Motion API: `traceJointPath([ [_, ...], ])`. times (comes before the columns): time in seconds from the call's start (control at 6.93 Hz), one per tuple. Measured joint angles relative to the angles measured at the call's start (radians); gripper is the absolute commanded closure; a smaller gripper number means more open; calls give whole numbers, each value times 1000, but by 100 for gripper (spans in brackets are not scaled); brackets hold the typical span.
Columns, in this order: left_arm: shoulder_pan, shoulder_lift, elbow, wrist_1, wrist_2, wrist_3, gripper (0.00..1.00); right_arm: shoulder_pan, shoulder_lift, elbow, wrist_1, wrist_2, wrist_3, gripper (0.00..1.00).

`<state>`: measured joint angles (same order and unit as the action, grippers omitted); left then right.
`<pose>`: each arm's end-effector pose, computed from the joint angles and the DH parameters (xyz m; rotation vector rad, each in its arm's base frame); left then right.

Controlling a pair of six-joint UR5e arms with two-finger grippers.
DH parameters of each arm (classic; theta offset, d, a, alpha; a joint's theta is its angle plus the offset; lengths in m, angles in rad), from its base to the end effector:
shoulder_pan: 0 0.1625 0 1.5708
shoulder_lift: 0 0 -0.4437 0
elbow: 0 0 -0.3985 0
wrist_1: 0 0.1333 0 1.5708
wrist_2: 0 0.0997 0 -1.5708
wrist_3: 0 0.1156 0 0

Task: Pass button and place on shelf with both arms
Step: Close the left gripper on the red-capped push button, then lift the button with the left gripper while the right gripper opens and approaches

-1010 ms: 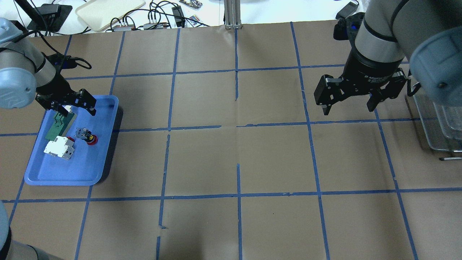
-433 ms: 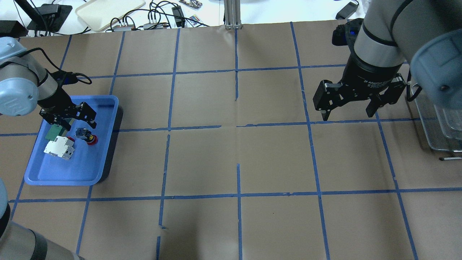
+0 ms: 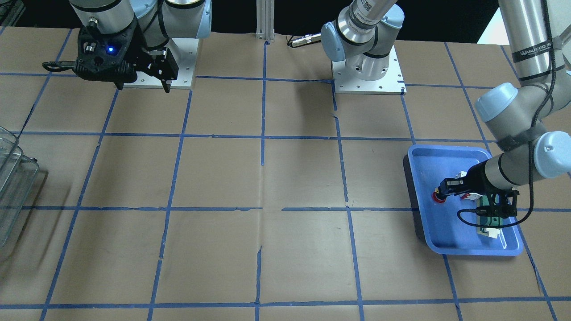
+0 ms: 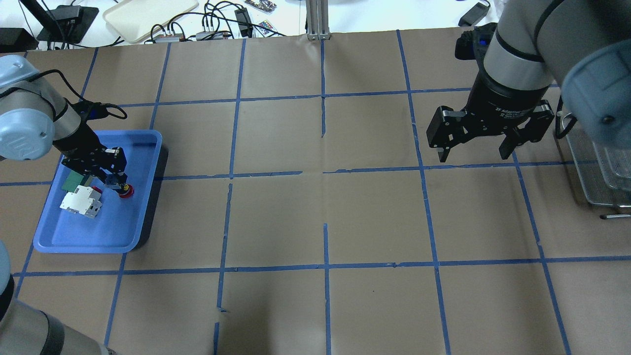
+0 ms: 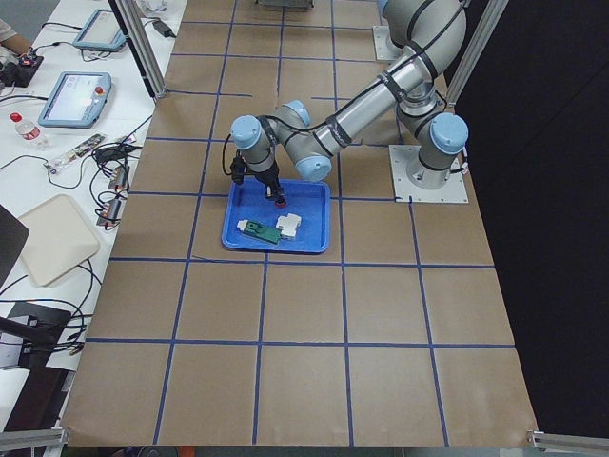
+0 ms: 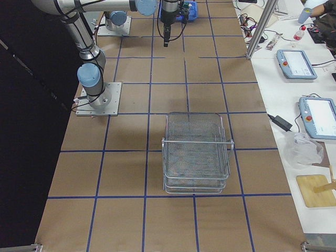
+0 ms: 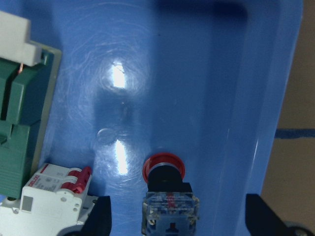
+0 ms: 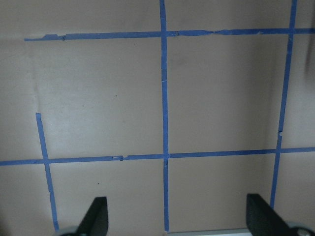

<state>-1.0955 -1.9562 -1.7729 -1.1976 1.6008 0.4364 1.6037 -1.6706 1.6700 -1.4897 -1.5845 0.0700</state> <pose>0.1460 -0.5674 0.2187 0.0545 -3.0575 -0.3156 0.1463 -0.4398 0.4810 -0.0570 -3.1208 -0.1244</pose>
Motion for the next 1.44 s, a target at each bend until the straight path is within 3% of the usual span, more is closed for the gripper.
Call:
traceJointPath([
  [0.29,-3,17,6,-16,-10,4,100,0,4,-1,-55,88,36,0],
  [0.43,-14,36,26,-67,-59,5,100,0,5,-1,-61,117,75,0],
  [0.87,-65,107,99,-318,-414,-5,100,-8,10,2,-64,231,188,0],
  [1.15,-186,134,95,-369,-681,-33,100,-47,21,1,-56,290,231,0],
  [1.44,-314,141,93,-354,-937,-138,100,-156,52,3,-13,431,253,0],
])
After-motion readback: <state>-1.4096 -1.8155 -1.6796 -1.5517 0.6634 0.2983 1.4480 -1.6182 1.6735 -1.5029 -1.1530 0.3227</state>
